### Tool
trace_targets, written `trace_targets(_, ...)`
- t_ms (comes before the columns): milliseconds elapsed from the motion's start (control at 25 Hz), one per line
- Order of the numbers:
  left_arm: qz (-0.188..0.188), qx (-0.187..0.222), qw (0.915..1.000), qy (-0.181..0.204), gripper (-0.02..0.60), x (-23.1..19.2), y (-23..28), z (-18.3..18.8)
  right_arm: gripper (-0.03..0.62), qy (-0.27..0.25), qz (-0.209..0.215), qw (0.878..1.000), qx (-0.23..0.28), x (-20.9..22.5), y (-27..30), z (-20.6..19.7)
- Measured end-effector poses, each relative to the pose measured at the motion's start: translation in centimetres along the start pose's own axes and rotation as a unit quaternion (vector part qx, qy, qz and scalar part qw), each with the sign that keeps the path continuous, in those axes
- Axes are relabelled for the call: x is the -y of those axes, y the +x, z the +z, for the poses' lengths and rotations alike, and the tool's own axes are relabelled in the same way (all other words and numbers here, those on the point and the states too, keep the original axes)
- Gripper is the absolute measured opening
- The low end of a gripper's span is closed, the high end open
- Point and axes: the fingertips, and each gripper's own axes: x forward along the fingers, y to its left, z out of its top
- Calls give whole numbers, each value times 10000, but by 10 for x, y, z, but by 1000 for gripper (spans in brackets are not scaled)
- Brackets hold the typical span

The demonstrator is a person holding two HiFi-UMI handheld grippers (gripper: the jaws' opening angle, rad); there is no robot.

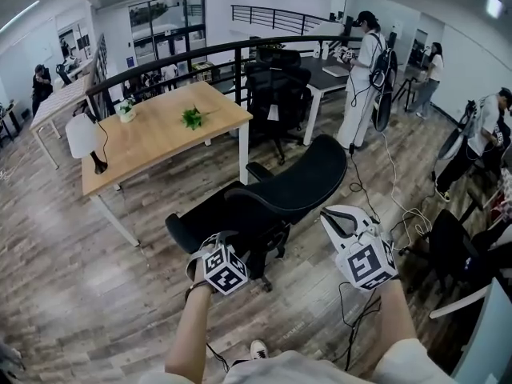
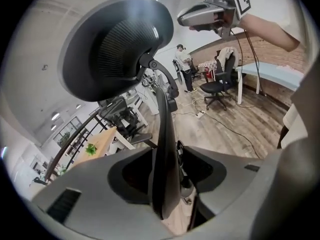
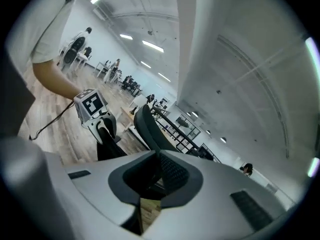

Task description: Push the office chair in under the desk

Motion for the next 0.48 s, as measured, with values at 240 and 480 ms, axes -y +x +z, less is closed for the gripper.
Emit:
trace_targets(240,-277,-106,9996,6,213,5,9,-1,172,-772,365,9962,-165,-9,10,6)
trace_targets(480,-282,-142,9995,64,183,4,14,-2,189,-1473,199,9880,-422,-8,28,0)
